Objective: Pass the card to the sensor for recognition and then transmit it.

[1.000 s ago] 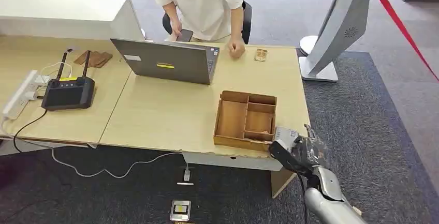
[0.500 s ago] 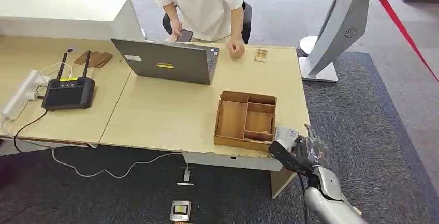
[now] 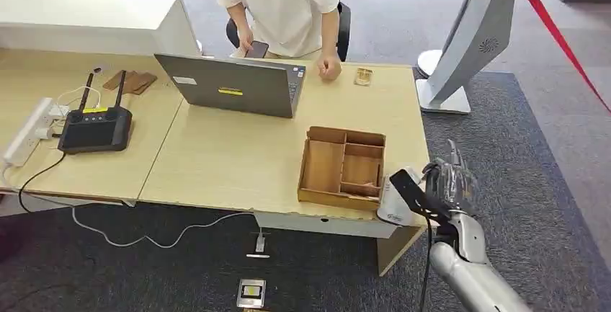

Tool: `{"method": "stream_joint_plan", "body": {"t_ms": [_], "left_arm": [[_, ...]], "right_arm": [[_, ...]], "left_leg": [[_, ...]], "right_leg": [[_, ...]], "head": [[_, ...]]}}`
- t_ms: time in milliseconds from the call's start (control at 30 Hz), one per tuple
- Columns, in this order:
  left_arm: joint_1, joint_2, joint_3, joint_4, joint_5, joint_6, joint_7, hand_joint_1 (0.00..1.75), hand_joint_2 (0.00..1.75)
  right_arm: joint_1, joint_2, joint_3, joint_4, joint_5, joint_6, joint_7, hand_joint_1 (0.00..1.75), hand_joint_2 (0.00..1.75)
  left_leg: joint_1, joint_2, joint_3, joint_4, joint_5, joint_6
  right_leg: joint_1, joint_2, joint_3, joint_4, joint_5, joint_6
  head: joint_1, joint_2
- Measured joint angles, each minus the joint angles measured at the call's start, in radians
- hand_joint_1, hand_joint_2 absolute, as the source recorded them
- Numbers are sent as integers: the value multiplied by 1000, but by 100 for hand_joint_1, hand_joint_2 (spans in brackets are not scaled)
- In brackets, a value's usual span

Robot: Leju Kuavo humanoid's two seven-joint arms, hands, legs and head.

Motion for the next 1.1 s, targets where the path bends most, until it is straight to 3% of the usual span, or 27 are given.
{"method": "stream_joint_plan", "body": {"t_ms": [400,667,833,1100], "left_arm": [[-1,-3,2,5,-2,0,-15,0,0],[-1,-3,2,5,-12,0,-7,0,0],[-5,-3,-6,5,-18,0,6,0,0],[-19,-2,-36,5,-35,0,75,0,0]], "right_arm": [[5,-30,-74,-201,59,3,10,175,175],[1,-26,-73,-281,101,58,4,175,175],[-96,28,-27,-275,149,199,-29,175,175],[-322,180,73,-71,156,313,-94,175,175]], "left_leg": [[0,0,0,0,0,0],[0,0,-1,0,0,0],[0,0,-2,0,1,-1],[0,-2,-3,0,2,-3]], "right_leg": [[0,0,0,0,0,0],[0,0,0,0,0,0],[0,1,-2,2,0,-1],[1,-1,-3,3,1,-2]], "head": [[0,0],[0,0],[0,0],[0,0]]}}
